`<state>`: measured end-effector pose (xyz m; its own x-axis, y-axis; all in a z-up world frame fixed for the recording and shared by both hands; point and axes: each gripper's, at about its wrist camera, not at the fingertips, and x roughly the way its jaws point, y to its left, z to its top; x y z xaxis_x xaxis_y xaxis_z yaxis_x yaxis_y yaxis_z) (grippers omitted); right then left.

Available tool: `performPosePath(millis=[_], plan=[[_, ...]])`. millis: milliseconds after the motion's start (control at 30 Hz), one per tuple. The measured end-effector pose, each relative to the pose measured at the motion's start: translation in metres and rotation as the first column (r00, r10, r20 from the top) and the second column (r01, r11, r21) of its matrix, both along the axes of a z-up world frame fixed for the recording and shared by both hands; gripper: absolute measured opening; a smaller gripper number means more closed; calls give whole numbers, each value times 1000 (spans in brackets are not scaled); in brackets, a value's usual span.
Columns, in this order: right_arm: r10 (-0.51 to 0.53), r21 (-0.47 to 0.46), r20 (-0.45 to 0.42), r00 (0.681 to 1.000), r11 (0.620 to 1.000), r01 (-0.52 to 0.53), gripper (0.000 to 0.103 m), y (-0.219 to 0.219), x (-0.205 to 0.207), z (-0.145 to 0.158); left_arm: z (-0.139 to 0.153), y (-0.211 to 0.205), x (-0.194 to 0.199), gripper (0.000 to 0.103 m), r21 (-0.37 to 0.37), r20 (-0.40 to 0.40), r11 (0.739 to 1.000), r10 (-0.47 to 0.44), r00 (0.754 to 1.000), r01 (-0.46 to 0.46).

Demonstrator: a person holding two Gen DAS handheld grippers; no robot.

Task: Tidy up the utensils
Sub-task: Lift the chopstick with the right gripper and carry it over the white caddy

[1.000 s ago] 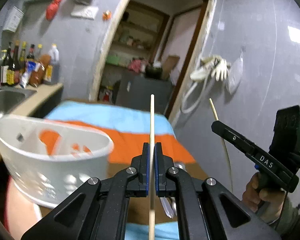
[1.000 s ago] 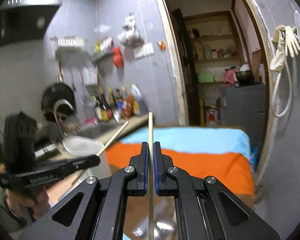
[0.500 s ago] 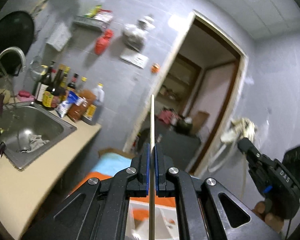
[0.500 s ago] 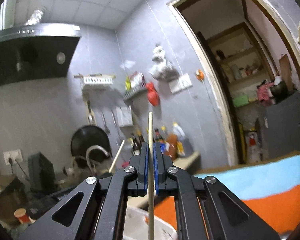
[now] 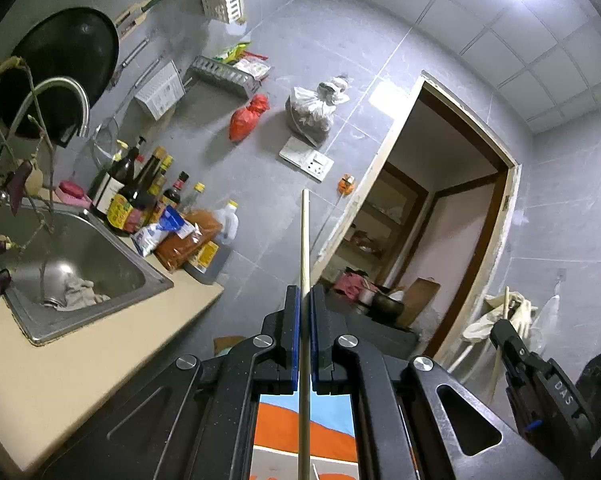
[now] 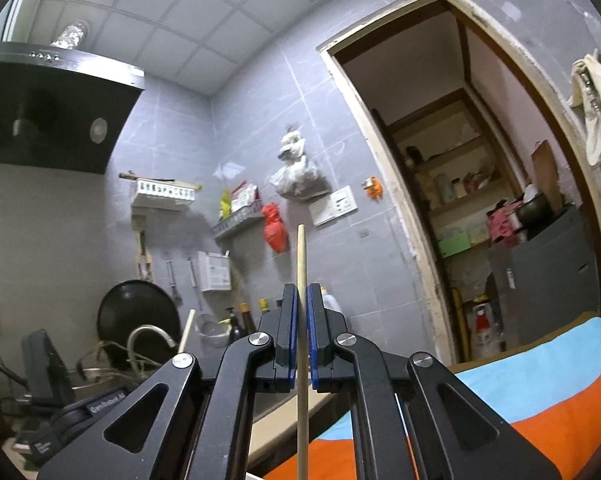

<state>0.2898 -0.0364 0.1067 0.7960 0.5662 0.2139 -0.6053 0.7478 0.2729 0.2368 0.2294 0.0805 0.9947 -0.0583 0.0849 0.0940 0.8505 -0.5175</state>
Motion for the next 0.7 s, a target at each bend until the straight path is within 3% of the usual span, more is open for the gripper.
performPosePath(millis=[367, 700], plan=[[-4, -35, -14, 1000, 999, 3, 3, 2, 2, -18, -19, -23, -2, 2, 92, 38, 986, 138, 990, -141], [2, -82, -11, 1000, 997, -3, 3, 8, -5, -31, -40, -47, 0, 2, 197, -12, 972, 136, 991, -131]])
